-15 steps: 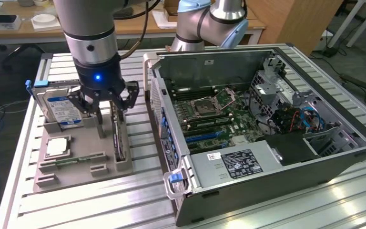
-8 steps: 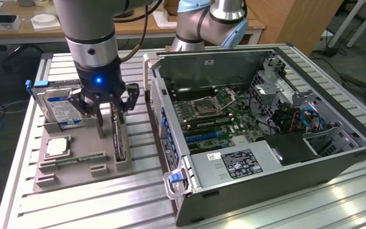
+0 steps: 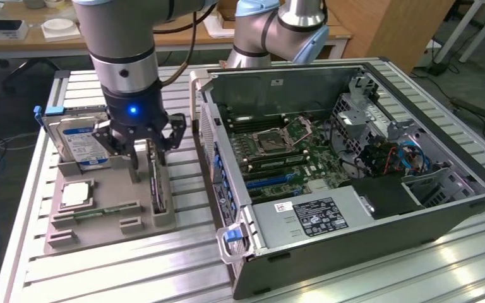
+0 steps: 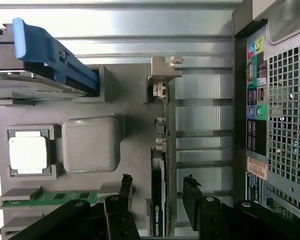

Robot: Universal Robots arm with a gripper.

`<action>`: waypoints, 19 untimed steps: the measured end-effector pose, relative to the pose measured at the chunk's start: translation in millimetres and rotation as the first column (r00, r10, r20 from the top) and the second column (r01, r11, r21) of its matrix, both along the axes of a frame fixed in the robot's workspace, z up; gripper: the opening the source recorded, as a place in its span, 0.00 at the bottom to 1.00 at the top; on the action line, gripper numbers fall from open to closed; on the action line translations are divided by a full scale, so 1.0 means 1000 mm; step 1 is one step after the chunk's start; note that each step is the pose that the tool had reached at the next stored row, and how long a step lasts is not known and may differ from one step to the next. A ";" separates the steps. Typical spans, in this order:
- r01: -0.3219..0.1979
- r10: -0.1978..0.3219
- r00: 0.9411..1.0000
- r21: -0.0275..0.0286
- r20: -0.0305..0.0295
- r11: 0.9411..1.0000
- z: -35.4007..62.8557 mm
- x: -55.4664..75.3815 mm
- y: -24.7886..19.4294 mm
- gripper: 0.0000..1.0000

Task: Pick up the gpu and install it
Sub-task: 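Pick up the gpu and move the gpu toward the slot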

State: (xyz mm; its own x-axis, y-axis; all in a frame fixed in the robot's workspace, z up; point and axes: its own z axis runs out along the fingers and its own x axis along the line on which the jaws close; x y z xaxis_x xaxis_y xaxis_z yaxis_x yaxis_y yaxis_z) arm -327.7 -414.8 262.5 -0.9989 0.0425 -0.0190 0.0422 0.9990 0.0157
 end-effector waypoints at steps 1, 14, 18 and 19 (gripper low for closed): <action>0.000 0.000 1.000 0.000 0.000 1.000 -0.0006 0.002 -0.0004 0.53; 0.000 0.000 1.000 0.000 0.000 1.000 -0.0115 0.003 -0.0025 0.53; -0.003 0.003 1.000 0.000 0.000 1.000 -0.0162 0.003 -0.0027 0.53; -0.011 0.011 1.000 0.000 0.000 1.000 -0.0173 0.003 -0.0028 0.53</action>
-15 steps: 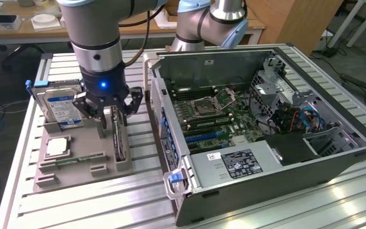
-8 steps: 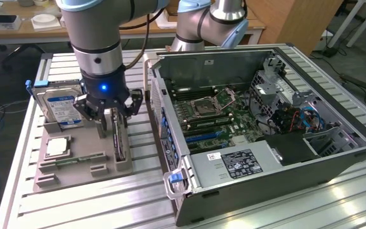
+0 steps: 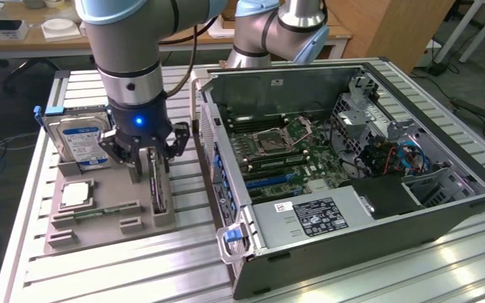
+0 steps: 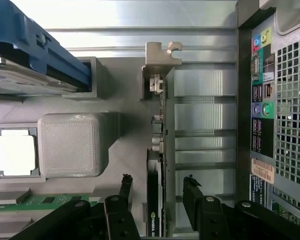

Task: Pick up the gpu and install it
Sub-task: 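Pick up the gpu and move the gpu toward the slot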

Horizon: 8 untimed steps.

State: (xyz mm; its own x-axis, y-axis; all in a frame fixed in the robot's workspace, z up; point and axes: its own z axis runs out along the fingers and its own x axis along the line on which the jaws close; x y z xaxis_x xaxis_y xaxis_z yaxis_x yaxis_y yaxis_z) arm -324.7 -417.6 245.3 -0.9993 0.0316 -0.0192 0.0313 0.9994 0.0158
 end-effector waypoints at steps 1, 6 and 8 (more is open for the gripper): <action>-0.011 0.011 1.000 0.000 0.000 1.000 -0.0009 0.000 0.0000 0.53; -0.019 0.019 1.000 0.000 0.000 1.000 -0.0033 0.000 0.0000 0.53; -0.021 0.021 1.000 0.000 0.000 1.000 -0.0044 0.000 0.0000 0.53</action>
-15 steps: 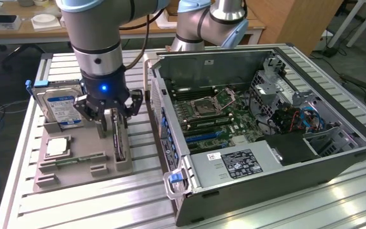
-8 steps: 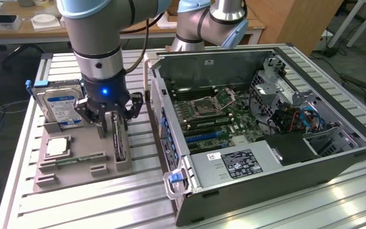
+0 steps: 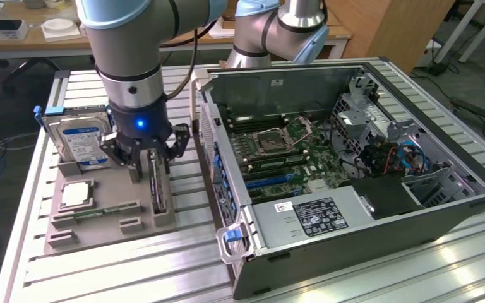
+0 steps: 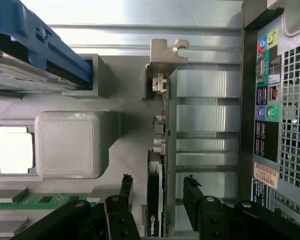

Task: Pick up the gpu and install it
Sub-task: 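Pick up the gpu and move the gpu toward the slot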

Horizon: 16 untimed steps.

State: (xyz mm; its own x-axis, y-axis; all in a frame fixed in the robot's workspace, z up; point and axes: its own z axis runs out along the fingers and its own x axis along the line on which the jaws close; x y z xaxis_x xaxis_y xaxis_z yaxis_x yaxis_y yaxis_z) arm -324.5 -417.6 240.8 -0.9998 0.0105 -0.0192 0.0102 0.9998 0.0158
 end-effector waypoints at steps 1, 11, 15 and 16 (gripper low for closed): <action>-0.006 0.006 1.000 0.000 0.000 1.000 -0.0005 0.000 0.0000 0.53; -0.013 0.013 1.000 0.000 0.000 1.000 -0.0063 0.000 0.0000 0.53; -0.019 0.019 1.000 0.000 0.000 1.000 -0.0099 0.000 0.0000 0.53; -0.019 0.019 1.000 0.000 0.000 1.000 -0.0105 0.000 -0.0001 0.53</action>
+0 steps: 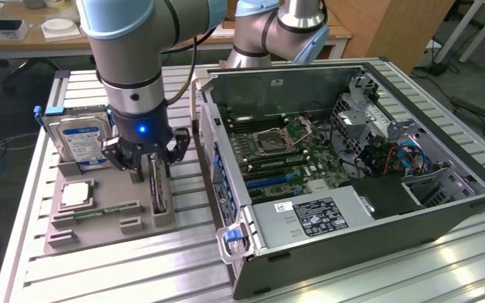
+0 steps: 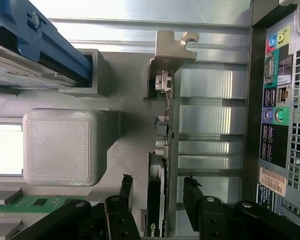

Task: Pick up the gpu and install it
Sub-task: 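Pick up the gpu and move the gpu toward the slot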

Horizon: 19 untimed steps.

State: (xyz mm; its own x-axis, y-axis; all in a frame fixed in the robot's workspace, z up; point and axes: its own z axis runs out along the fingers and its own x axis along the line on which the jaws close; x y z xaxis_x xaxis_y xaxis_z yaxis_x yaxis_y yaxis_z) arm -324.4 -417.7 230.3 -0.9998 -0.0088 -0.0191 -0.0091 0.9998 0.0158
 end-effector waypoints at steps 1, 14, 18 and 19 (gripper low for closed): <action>0.000 0.000 1.000 0.000 0.000 1.000 -0.0005 0.000 0.0000 0.53; 0.000 0.000 1.000 0.000 0.000 1.000 -0.0082 0.000 0.0000 0.53; 0.000 0.000 1.000 0.000 0.000 1.000 -0.0082 0.000 0.0000 0.53; 0.000 0.000 1.000 0.000 0.000 1.000 -0.0082 0.000 0.0000 0.51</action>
